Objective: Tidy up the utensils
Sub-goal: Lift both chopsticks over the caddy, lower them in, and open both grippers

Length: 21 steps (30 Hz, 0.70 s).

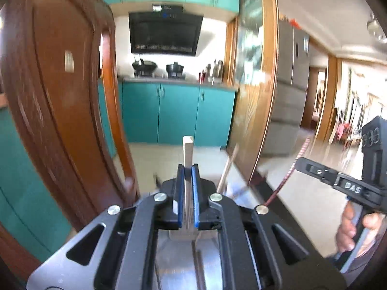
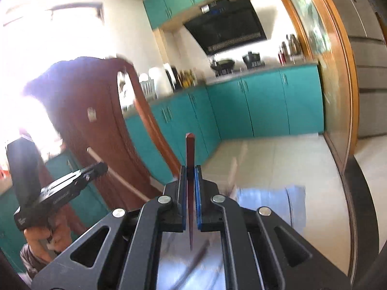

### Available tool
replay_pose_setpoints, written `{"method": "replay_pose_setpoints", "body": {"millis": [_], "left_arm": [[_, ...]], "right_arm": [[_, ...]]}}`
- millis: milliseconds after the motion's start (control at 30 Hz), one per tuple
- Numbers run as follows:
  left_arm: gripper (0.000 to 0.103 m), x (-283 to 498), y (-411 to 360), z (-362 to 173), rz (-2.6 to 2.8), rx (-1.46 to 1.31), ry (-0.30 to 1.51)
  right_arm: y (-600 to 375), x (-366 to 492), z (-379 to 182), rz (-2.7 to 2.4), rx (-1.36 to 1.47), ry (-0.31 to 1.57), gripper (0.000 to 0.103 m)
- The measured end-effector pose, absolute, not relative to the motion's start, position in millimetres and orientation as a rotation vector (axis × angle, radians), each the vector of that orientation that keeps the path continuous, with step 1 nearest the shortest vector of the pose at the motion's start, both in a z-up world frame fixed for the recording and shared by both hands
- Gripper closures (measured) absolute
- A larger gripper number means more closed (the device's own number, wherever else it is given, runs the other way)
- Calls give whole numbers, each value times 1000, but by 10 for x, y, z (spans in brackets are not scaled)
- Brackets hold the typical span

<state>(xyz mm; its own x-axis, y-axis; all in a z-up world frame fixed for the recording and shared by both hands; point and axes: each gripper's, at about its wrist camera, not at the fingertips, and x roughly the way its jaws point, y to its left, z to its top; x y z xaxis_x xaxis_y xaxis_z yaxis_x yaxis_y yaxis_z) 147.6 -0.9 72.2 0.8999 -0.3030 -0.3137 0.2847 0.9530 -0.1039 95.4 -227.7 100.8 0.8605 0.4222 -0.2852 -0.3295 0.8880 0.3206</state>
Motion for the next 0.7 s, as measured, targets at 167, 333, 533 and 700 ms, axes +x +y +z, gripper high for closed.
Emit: {"method": "replay_pose_setpoints", "body": {"millis": [167, 333, 533, 700], "left_arm": [[96, 1770, 1, 1147, -314, -120, 262], [96, 2014, -29, 1126, -305, -176, 271], [96, 2235, 19, 1020, -239, -242, 232], [96, 2435, -101, 846, -147, -189, 255]], "right_arm": [[-2226, 1317, 1272, 328, 294, 320, 96], [-2237, 1578, 1202, 295, 365, 290, 96], [-2143, 1628, 1092, 184, 311, 192, 96], [-1929, 1711, 847, 170, 210, 242, 96]]}}
